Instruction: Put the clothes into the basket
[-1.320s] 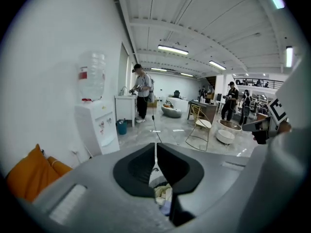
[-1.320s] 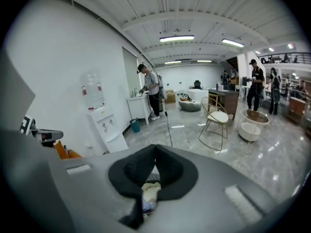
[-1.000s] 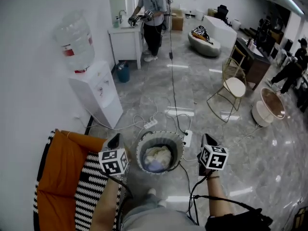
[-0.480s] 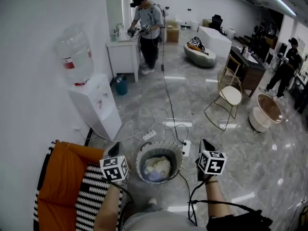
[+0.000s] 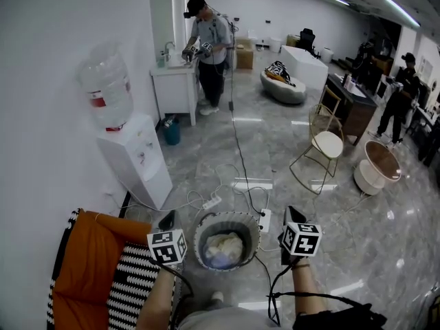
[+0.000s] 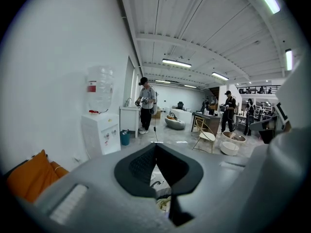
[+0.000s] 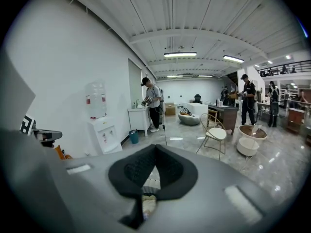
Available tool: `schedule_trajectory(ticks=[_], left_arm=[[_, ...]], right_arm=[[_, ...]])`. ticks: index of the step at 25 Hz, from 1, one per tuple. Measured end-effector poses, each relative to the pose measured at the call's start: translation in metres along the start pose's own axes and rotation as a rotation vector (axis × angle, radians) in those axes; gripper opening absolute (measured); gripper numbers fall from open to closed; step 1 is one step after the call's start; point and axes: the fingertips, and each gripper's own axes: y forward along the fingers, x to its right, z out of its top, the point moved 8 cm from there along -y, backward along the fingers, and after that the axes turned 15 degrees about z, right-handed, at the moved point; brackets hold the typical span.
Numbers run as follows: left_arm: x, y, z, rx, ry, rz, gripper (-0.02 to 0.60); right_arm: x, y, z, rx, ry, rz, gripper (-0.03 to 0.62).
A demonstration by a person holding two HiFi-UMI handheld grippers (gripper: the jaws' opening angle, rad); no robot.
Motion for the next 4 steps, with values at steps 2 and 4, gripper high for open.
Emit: schedule_trajectory(ticks=[2, 4], left_arm=[[0.0006, 0.0017, 0.0000, -0.003, -0.003, -0.001, 0.009], [0.0013, 0.0035, -0.0003, -0.008, -0.008, -0.003, 0.009]], right_arm=[[0.0016, -0.0010, -0.0006, 0.003, 0.006, -0.001, 0.003], [0.0037, -0.0018, -0.0011, 0.008, 0.017, -0.001, 0.003]])
